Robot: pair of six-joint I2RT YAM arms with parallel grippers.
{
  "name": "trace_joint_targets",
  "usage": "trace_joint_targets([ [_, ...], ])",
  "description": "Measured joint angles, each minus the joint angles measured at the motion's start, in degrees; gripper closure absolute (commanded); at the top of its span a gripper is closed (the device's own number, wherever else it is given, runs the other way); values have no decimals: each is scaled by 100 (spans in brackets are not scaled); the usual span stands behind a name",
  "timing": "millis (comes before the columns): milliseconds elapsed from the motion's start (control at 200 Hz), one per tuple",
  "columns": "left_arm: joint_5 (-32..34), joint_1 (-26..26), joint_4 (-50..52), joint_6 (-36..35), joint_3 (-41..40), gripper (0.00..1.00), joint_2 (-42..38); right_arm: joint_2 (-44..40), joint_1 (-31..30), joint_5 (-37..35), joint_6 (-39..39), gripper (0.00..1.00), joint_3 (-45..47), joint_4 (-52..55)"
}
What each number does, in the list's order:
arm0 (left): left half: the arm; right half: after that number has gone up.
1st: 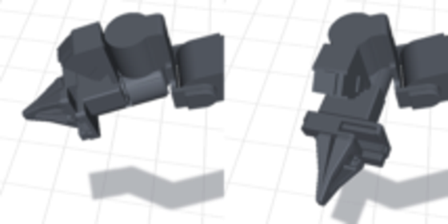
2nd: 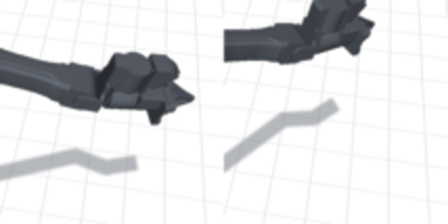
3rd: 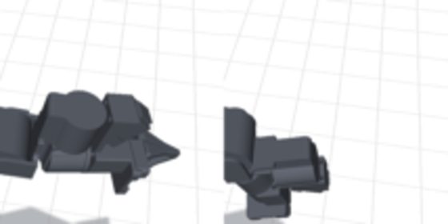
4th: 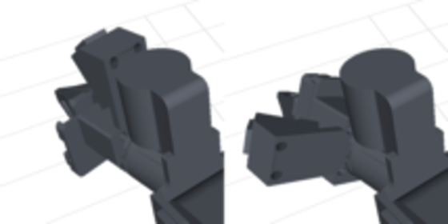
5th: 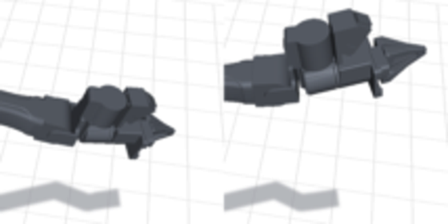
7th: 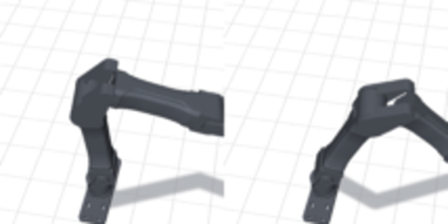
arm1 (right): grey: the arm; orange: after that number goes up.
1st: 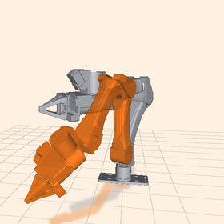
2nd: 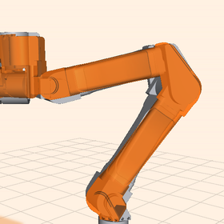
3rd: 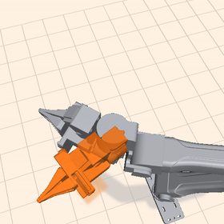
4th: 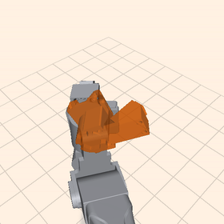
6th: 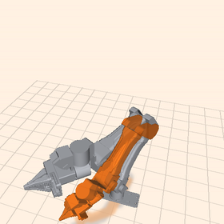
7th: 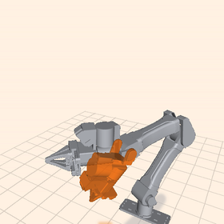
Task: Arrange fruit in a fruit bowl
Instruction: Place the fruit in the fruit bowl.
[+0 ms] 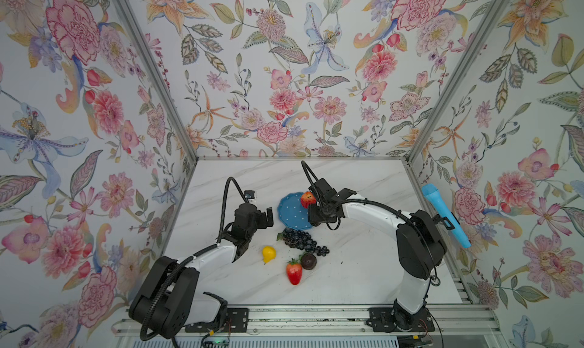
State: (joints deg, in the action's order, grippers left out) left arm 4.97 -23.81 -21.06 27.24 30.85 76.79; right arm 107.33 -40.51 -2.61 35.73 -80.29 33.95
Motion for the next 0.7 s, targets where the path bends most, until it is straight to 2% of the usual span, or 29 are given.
trace_joint_targets([
  [701,-4,0,0,0,0,1,0,682,129,-72,-234,35,-566,-31],
])
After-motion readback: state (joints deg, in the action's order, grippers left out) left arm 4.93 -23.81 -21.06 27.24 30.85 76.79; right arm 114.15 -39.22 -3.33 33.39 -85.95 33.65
